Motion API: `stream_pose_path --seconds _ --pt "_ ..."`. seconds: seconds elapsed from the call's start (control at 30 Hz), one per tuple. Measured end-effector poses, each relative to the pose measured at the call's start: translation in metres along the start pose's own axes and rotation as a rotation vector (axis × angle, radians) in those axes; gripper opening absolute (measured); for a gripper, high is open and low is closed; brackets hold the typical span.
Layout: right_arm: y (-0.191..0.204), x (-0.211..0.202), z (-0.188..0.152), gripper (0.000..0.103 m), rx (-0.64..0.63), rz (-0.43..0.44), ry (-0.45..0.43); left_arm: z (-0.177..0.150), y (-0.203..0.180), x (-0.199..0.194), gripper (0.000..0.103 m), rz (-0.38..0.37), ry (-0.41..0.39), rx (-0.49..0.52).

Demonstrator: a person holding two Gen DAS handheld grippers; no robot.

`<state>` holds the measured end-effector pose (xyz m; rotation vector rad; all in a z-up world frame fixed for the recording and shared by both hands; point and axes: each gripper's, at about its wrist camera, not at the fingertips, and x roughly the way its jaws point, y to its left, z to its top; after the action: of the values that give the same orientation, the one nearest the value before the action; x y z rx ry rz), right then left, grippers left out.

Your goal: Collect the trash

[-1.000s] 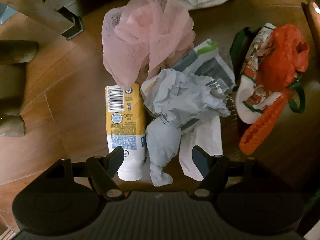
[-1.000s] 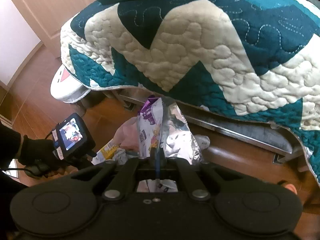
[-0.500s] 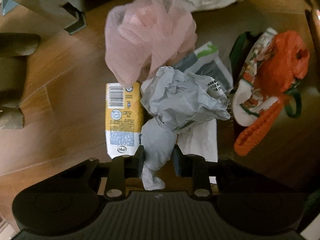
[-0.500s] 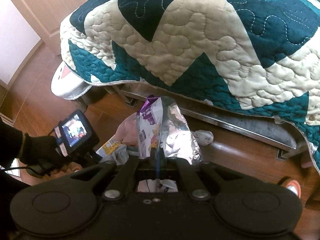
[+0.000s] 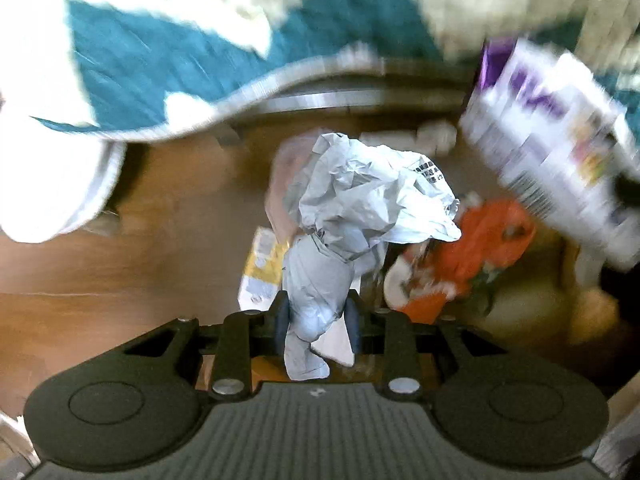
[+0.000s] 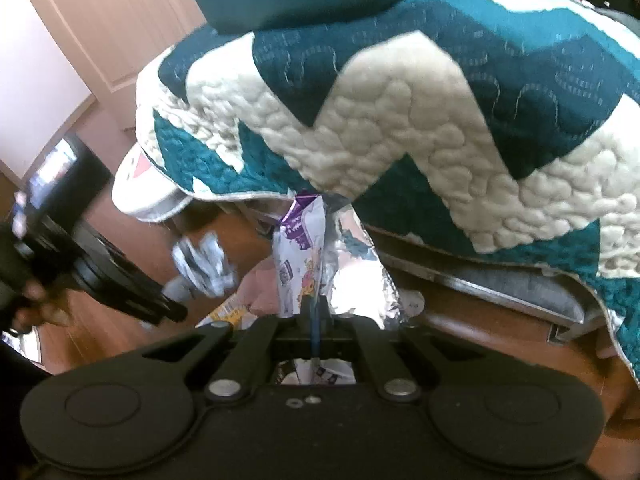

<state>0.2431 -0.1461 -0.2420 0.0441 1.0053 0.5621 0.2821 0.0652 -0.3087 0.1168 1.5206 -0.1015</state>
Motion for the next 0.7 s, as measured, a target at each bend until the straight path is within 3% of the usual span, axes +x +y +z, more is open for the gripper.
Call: stream_pose_path --seconds 0.2,0.37,0.7 --pt "0.011 -0.034 0.008 0.001 -0.023 0.009 -0.1 -0.018 0.001 -0.081 0.028 -0.043 -0.159 -0.168" --pt "0.026 -0.081 0.011 0.001 -0.023 -0.009 -0.186 -0.04 -0.007 -0.142 0.028 -0.134 -0.32 -0.269" --pt "0.069 -0.2 0.046 0.001 -0.118 -0.076 -0.394 -0.047 -0.024 -0.266 0.028 -0.218 -0.587 -0.233"
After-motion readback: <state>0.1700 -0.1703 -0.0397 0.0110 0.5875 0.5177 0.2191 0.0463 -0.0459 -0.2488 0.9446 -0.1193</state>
